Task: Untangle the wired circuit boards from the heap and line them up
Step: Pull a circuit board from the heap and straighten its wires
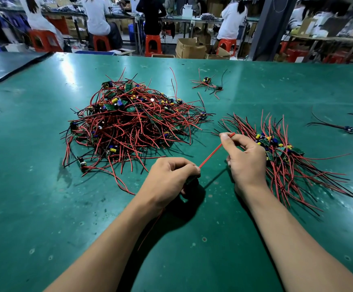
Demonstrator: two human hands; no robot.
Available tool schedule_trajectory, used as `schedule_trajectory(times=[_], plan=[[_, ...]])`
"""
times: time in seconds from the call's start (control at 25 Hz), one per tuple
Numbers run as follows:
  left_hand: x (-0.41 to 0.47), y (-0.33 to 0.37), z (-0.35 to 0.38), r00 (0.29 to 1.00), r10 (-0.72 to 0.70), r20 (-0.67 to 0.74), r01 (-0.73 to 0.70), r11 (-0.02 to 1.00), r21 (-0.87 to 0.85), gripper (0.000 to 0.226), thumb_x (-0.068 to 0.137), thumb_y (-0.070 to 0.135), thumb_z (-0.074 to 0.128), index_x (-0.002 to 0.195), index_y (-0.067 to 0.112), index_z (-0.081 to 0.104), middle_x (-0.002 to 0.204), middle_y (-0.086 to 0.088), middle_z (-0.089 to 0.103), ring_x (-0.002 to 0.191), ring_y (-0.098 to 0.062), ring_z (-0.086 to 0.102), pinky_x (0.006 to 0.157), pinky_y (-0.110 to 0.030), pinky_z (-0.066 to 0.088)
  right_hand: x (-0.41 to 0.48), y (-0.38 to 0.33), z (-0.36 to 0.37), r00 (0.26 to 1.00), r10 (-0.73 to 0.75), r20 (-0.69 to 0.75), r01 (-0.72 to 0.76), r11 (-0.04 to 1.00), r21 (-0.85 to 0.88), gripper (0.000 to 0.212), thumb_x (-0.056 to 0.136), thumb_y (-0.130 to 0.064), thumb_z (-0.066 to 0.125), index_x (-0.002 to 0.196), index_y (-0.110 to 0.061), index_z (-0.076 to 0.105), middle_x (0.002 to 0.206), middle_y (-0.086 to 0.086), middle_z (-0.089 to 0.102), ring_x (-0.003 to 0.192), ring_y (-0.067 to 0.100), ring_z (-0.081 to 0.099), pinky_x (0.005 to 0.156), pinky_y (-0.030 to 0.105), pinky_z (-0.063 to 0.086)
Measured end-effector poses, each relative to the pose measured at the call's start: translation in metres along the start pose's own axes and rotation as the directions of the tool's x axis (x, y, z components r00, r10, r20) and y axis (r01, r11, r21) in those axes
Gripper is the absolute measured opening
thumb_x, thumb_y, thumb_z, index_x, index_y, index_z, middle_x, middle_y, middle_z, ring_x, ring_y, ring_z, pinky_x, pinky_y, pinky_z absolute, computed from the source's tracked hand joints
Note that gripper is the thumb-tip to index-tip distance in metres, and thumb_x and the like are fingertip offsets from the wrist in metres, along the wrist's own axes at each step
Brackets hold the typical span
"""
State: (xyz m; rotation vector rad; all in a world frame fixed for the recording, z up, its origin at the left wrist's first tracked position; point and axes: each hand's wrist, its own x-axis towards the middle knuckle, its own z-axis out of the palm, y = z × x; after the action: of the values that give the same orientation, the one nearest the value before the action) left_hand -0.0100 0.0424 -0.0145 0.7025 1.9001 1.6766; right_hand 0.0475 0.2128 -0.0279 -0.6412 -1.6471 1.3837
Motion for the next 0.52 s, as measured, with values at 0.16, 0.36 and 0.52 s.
schedule_trajectory(times=[0.16,0.36,0.52], plan=[[0.0,0.0,0.001,1.0,-0.001,0.016,0.001,1.0,-0.006,0.018,0.082,0.013,0.068,0.065,0.014,0.073,0.055,0.003,0.061,0.049,-0.012,0.051,0.049,-0.022,0.042,0.002,0.002,-0.001,0.994,-0.05,-0.097,0.05,0.999,0.003,0.014,0.083,-0.036,0.074,0.069,-0.036,0.073,0.063,-0.015,0.062,0.06,0.012,0.05,0.069,0.03,0.039],[-0.005,-0.002,-0.004,1.0,0.001,-0.007,-0.001,1.0,-0.014,0.013,0.078,0.019,0.07,0.067,0.014,0.073,0.059,0.001,0.062,0.055,-0.013,0.052,0.059,-0.026,0.04,0.0,-0.007,-0.003,0.954,0.231,0.19,-0.278,0.918,0.283,0.014,0.089,-0.024,0.073,0.079,-0.014,0.068,0.061,-0.006,0.049,0.041,0.007,0.038,0.039,0.018,0.03],[-0.005,-0.003,-0.004,1.0,0.002,0.005,-0.002,0.997,-0.077,0.015,0.087,0.011,0.067,0.074,0.01,0.074,0.064,-0.005,0.065,0.06,-0.017,0.054,0.062,-0.029,0.04,-0.012,-0.02,-0.004,0.69,0.384,0.614,-0.601,0.776,0.19,0.037,0.075,-0.032,0.075,0.102,-0.007,0.071,0.068,-0.004,0.05,0.048,0.004,0.039,0.039,0.014,0.031]])
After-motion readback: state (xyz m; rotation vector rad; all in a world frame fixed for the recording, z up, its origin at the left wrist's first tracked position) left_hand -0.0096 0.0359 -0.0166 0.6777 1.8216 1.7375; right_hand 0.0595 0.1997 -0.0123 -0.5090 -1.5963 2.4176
